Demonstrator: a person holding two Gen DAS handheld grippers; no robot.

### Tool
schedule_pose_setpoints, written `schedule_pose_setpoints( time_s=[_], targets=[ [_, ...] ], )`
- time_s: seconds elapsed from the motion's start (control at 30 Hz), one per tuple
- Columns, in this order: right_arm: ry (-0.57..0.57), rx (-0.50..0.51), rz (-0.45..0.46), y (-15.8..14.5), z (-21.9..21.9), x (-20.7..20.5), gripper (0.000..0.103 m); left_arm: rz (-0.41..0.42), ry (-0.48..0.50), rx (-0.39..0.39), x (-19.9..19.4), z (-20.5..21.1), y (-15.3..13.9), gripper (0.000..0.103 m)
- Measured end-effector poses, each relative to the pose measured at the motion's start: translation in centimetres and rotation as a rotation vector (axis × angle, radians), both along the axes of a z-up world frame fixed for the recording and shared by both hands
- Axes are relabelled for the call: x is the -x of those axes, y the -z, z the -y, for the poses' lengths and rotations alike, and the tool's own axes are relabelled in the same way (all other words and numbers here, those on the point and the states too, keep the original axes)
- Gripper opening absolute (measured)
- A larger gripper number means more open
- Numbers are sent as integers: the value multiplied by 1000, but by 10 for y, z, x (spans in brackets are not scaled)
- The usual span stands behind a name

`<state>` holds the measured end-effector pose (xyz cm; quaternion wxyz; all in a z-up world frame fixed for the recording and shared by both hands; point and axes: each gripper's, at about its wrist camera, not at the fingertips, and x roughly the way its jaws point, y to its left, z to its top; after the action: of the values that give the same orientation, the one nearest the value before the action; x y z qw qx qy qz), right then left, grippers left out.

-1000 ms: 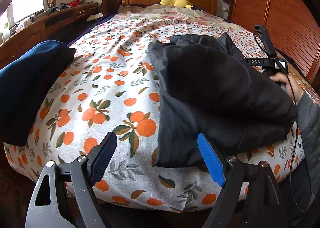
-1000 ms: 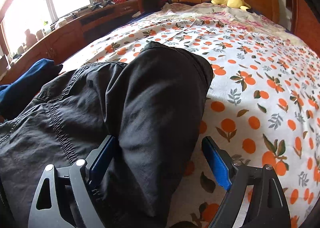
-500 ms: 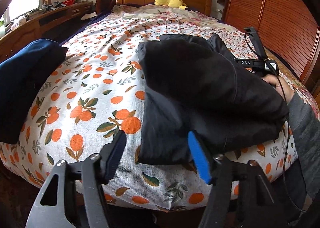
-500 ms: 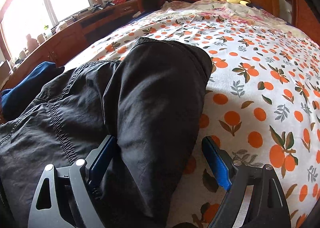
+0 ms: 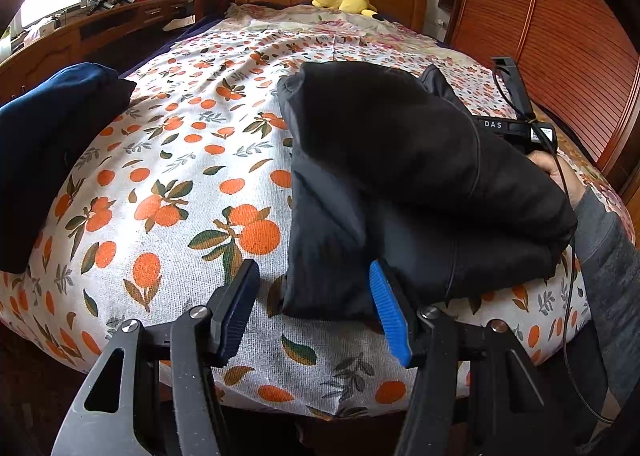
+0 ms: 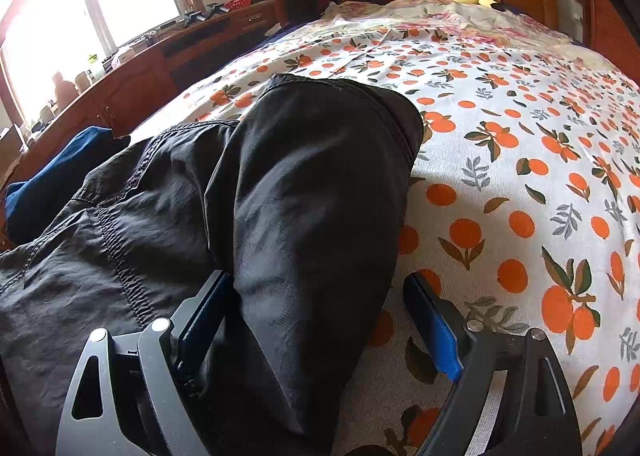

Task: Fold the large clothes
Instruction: 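Close both grippers on opposite sides of the folded black jacket bundle, then lift the jacket bundle with both grippers and carry it toward the desk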

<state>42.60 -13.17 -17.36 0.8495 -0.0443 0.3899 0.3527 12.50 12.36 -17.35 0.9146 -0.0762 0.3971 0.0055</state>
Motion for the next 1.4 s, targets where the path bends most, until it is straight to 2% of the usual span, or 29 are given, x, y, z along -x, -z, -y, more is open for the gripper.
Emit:
schedule_pose_setpoints(
  time_s=[0.13, 0.27, 0.4, 0.43, 0.5, 0.57, 0.67, 0.97, 1.2, 1.4],
  targets=[
    [3, -1, -1, 0, -1, 0, 88, 4, 1, 9, 2, -1, 1, 58],
    [-1, -3, -9, 1, -2, -2, 87, 13, 26, 32, 2, 1, 3, 45],
    [-36, -26, -26, -3, -3, -2, 64, 6, 56, 4, -1, 8, 4, 16],
    [-34, -22, -26, -5, -3, -2, 61, 8, 64, -4, -2, 9, 2, 14],
    [-29, -17, -21, -11, -3, -1, 48, 12, 68, -40, -2, 12, -3, 11],
    [-20, 10, 5, -19, -4, 5, 39, 42, 72, -78, 1, 15, -11, 10],
    [-16, 39, 58, -35, -6, 16, 30, 97, 76, -64, 7, 11, -26, 9],
    [-24, 45, 177, -90, -31, 49, 24, 204, 59, -22, 16, -20, -61, 7],
    [-89, 45, 258, -130, -98, 69, 24, 293, -17, -61, 31, -88, -97, 7],
    [-185, 67, 345, -169, -201, 87, 23, 367, -120, -103, 50, -175, -137, 7]
  ],
)
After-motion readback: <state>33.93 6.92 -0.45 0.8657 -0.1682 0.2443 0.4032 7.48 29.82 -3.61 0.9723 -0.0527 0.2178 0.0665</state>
